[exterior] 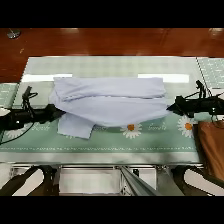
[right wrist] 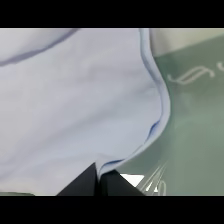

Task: Fold the shirts.

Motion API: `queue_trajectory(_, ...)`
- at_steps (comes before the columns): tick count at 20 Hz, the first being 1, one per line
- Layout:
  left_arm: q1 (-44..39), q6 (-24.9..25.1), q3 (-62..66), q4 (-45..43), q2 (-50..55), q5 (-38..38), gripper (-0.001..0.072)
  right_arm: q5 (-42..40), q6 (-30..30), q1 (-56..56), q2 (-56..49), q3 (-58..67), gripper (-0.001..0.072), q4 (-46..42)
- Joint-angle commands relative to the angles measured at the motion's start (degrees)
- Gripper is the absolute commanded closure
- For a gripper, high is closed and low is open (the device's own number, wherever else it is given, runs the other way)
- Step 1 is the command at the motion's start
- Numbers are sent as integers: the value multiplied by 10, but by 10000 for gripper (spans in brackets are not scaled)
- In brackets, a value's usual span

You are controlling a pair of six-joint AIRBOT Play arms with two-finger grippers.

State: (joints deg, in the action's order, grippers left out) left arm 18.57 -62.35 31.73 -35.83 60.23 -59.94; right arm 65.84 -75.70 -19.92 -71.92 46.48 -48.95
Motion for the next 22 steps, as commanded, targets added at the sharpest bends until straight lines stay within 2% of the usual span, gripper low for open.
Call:
queue_trajectory(1, -1, -14, 84, 0, 52, 9, 685, 9, -10, 13, -39, 80, 692, 3)
queue_trajectory(4, -16, -60, 185, -1, 143, 26, 684, -4, -15, 45, -101, 157, 692, 28)
queue_trajectory(7, -31, -101, 287, -1, 228, 45, 684, -28, -58, 57, -168, 238, 692, 21)
queue_trajectory(13, -40, -133, 432, -1, 365, 38, 684, -24, -92, 57, -293, 370, 692, 21)
queue_trajectory(22, -70, -123, 472, -2, 419, 56, 684, -48, -117, 66, -384, 452, 690, 26)
